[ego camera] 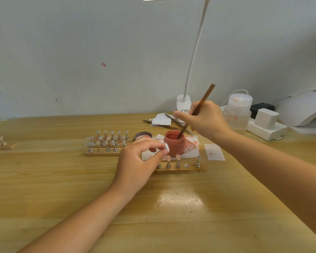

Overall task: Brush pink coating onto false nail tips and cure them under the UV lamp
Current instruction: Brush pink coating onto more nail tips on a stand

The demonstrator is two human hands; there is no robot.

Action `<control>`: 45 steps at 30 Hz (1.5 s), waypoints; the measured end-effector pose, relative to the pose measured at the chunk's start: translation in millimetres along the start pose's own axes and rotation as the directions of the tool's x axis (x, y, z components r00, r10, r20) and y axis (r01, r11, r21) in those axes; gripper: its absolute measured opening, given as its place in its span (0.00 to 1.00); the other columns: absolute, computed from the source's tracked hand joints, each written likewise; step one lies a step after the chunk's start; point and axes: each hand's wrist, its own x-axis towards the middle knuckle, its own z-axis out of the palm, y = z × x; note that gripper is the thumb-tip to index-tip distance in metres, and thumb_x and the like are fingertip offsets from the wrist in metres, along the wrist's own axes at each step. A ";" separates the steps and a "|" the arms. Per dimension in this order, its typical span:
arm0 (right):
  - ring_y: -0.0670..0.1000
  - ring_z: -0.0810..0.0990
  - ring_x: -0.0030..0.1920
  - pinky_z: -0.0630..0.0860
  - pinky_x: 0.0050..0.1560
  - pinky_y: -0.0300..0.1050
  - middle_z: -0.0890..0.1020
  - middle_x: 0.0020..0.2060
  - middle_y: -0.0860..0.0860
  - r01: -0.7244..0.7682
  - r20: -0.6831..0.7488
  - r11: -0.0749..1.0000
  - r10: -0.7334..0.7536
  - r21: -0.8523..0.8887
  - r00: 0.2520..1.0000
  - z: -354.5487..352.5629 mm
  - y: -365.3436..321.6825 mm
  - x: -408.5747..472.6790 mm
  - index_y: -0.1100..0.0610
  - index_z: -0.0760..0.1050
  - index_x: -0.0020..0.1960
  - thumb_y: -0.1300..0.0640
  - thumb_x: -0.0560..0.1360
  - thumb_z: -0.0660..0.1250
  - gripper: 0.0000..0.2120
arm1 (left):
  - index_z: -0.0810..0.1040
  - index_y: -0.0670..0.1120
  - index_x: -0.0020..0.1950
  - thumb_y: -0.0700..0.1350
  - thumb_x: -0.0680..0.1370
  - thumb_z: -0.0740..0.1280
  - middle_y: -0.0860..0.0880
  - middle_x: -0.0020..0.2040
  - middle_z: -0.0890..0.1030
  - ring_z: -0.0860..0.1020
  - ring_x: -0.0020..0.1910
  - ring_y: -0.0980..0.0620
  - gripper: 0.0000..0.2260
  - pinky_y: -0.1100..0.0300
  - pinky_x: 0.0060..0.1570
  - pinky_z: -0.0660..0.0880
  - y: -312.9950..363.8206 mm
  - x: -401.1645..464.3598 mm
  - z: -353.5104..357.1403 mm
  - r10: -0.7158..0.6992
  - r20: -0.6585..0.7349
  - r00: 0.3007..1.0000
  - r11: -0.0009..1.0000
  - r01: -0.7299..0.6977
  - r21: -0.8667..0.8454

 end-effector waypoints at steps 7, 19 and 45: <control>0.38 0.71 0.20 0.67 0.28 0.34 0.73 0.21 0.48 -0.104 -0.039 0.986 0.110 0.131 0.993 -8.2 10.2 0.8 0.55 0.69 0.27 0.47 0.73 0.68 0.20 | 0.79 0.54 0.37 0.35 0.69 0.72 0.58 0.38 0.80 0.77 0.43 0.65 0.12 0.75 0.47 0.68 -1.1 0.2 0.6 -0.037 -0.001 0.999 0.999 0.037 -0.011; 0.38 0.73 0.22 0.69 0.33 0.36 0.75 0.21 0.48 -0.070 -0.129 0.955 0.111 0.289 0.985 -25.6 14.6 -8.3 0.57 0.71 0.32 0.47 0.74 0.66 0.18 | 0.79 0.54 0.37 0.34 0.69 0.72 0.59 0.37 0.79 0.77 0.43 0.66 0.14 0.76 0.47 0.68 0.3 -0.1 0.7 -0.027 0.008 1.000 1.000 0.027 0.002; 0.44 0.78 0.34 0.73 0.36 0.39 0.81 0.31 0.48 0.445 -0.148 0.858 -0.421 0.256 0.895 3.6 8.2 -103.0 0.59 0.80 0.36 0.49 0.76 0.60 0.19 | 0.80 0.51 0.44 0.36 0.68 0.73 0.61 0.39 0.79 0.75 0.45 0.69 0.11 0.77 0.48 0.66 -9.9 0.1 4.9 0.055 -0.020 0.998 0.997 -0.054 0.057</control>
